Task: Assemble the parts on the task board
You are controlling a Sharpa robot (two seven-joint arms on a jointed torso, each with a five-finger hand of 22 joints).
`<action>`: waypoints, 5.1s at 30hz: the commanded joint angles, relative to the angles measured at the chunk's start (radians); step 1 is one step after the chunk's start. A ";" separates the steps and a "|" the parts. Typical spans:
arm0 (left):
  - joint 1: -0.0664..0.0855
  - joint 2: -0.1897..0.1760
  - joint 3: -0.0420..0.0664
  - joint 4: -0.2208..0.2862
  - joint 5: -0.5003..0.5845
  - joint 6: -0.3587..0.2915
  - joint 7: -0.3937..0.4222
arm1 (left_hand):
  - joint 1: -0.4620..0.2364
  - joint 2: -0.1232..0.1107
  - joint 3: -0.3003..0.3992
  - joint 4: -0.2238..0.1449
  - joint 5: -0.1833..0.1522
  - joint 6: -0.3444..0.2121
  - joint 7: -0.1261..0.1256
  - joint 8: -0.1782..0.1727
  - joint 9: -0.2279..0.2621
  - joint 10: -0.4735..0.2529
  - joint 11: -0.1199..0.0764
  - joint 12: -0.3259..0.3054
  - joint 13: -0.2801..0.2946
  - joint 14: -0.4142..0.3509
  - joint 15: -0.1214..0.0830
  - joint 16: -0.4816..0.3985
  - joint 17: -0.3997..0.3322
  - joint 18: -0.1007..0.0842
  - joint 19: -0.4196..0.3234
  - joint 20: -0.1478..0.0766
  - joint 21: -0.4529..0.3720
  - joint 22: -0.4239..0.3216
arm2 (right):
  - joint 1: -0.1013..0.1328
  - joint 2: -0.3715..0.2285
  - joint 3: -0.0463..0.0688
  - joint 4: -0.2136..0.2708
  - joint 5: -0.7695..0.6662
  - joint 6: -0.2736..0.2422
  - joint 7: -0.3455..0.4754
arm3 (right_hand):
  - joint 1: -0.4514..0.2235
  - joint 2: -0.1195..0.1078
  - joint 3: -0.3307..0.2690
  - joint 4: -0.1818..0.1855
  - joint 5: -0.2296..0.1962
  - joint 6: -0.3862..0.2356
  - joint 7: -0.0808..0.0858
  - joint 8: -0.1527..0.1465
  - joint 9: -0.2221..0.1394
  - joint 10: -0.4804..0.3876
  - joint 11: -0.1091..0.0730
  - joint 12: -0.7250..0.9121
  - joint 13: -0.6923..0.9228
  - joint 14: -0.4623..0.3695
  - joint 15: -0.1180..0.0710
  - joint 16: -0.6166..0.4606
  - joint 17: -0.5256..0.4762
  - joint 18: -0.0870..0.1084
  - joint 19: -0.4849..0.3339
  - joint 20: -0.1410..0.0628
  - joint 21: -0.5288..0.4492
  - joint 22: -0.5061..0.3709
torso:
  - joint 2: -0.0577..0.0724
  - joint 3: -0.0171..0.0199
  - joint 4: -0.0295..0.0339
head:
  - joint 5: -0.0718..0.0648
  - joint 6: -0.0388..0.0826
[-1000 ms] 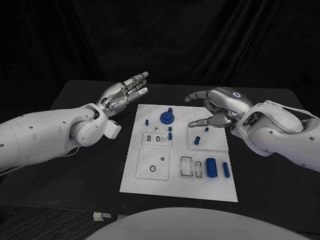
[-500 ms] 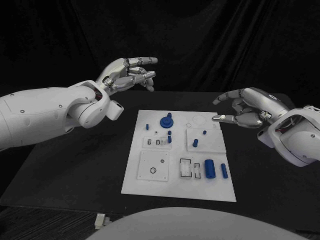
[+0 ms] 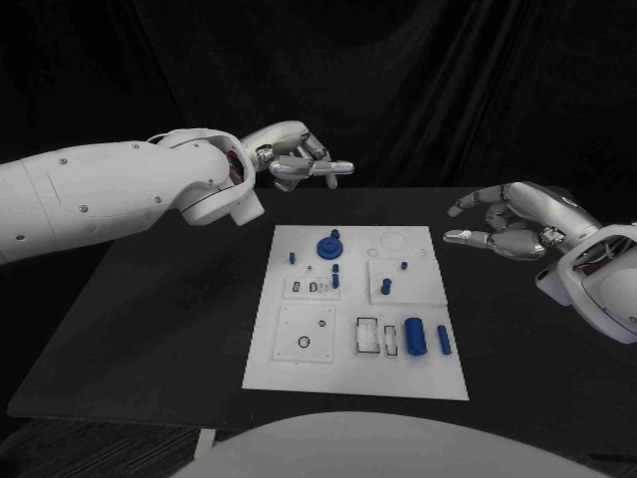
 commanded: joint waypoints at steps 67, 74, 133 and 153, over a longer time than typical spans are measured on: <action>-0.128 0.251 0.000 -0.173 -0.182 0.442 -0.740 | -0.101 -0.003 0.108 -0.068 0.045 0.058 -0.030 -0.126 0.201 0.105 -0.038 0.003 0.262 0.104 -0.041 0.003 0.263 -0.036 0.129 -0.038 0.026 0.111 | -0.055 0.016 0.000 -0.030 0.008 -0.053 -0.047 | 0.031 0.047 -0.022 -0.006 0.142 0.044 0.005 0.049 -0.013 0.090 0.012 0.002 0.246 0.063 0.007 0.017 0.138 -0.005 0.034 0.001 0.034 0.115 | -0.011 0.0413 -0.0641 | -0.023 0.000; -0.140 0.254 0.000 -0.183 -0.182 0.429 -0.729 | -0.100 -0.003 0.117 -0.078 0.058 0.056 -0.029 -0.138 0.206 0.105 -0.038 0.003 0.262 0.104 -0.041 0.003 0.263 -0.034 0.123 -0.039 0.020 0.104 | -0.063 0.017 0.000 -0.034 0.008 -0.050 -0.043 | 0.031 0.047 -0.023 -0.005 0.144 0.044 0.005 0.049 -0.013 0.089 0.011 0.000 0.245 0.063 0.006 0.017 0.139 -0.005 0.035 0.001 0.036 0.116 | -0.013 0.0409 -0.0662 | -0.025 0.000; -0.204 0.309 0.000 -0.258 -0.183 0.386 -0.670 | -0.075 0.020 0.180 -0.134 0.098 0.080 -0.036 -0.184 0.223 0.105 -0.044 0.003 0.262 0.104 -0.047 0.003 0.263 -0.032 0.121 -0.043 0.006 0.099 | -0.079 0.036 0.000 -0.049 0.008 -0.062 -0.021 | 0.034 0.056 -0.023 -0.003 0.154 0.054 0.004 0.053 -0.018 0.087 0.012 -0.001 0.243 0.064 0.006 0.016 0.137 -0.004 0.035 0.000 0.030 0.114 | -0.021 0.0406 -0.0656 | -0.044 0.000; -0.216 0.319 0.000 -0.275 -0.183 0.386 -0.666 | -0.060 0.017 0.227 -0.178 0.142 0.086 -0.039 -0.213 0.232 0.105 -0.047 0.003 0.262 0.104 -0.050 0.003 0.263 -0.032 0.123 -0.047 0.000 0.100 | -0.079 0.040 0.000 -0.053 0.008 -0.065 -0.027 | 0.033 0.062 -0.023 -0.002 0.161 0.058 0.005 0.055 -0.019 0.088 0.013 0.000 0.244 0.064 0.007 0.015 0.136 -0.004 0.034 0.000 0.027 0.114 | -0.021 0.0406 -0.0649 | -0.045 0.000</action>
